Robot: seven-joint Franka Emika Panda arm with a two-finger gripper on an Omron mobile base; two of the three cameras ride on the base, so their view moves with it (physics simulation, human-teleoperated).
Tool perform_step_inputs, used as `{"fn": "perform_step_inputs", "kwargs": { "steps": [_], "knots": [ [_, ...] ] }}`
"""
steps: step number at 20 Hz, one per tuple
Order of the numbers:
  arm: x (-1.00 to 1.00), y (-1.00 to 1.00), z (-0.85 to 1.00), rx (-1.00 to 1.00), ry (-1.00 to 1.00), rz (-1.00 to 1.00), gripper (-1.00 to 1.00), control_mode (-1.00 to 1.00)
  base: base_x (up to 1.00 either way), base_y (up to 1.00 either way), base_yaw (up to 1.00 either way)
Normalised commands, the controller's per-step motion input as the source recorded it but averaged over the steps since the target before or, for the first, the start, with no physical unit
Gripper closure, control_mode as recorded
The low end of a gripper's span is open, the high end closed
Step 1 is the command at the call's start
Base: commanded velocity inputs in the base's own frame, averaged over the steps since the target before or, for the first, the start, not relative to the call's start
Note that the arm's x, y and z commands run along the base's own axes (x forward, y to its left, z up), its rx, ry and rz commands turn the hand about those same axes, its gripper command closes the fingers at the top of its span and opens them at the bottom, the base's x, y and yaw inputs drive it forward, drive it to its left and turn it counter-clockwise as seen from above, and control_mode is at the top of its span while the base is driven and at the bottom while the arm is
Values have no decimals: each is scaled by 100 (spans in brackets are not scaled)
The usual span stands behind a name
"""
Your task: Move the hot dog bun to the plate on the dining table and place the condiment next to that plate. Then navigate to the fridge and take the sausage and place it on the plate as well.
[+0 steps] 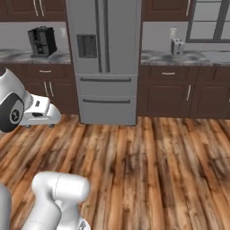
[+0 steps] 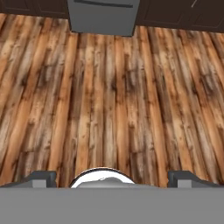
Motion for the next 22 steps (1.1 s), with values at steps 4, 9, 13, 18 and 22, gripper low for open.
{"fn": "perform_step_inputs", "kwargs": {
  "steps": [4, 9, 13, 18, 22],
  "knots": [
    [0, 0, 0, 0, 0, 0, -100, 100, 100, 0, 1],
    [0, 0, 0, 0, 0, 0, -100, 100, 100, 0, 3],
    [0, 0, 0, 0, 0, 0, -100, 100, 100, 0, 3],
    [0, 0, 0, 0, 0, 0, -100, 100, 100, -5, 5],
    [0, 0, 0, 0, 0, 0, -100, 100, 100, -9, 8]
  ]
}}
